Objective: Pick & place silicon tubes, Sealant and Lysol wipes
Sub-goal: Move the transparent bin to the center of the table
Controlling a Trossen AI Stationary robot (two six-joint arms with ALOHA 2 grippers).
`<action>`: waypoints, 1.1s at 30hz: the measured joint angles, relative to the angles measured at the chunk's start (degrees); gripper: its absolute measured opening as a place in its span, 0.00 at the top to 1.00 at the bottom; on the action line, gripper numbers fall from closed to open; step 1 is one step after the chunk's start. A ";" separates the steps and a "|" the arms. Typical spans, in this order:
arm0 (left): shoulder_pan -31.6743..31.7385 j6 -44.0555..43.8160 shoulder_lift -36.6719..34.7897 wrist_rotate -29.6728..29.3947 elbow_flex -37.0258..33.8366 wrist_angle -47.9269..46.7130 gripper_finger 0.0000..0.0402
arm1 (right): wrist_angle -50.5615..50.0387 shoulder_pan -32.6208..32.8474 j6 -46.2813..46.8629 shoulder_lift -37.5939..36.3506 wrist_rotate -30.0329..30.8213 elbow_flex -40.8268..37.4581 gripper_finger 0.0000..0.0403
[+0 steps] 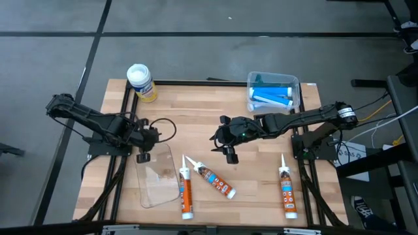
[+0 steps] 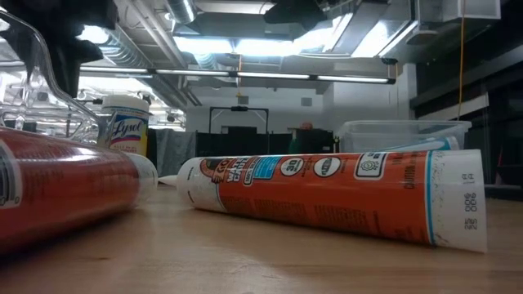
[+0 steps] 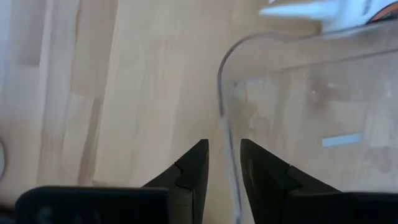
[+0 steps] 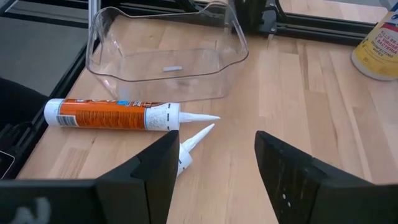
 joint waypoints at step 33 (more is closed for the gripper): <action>0.00 -7.23 0.38 4.80 -6.05 1.29 0.83 | -1.20 0.01 -0.11 0.00 -0.01 0.00 0.48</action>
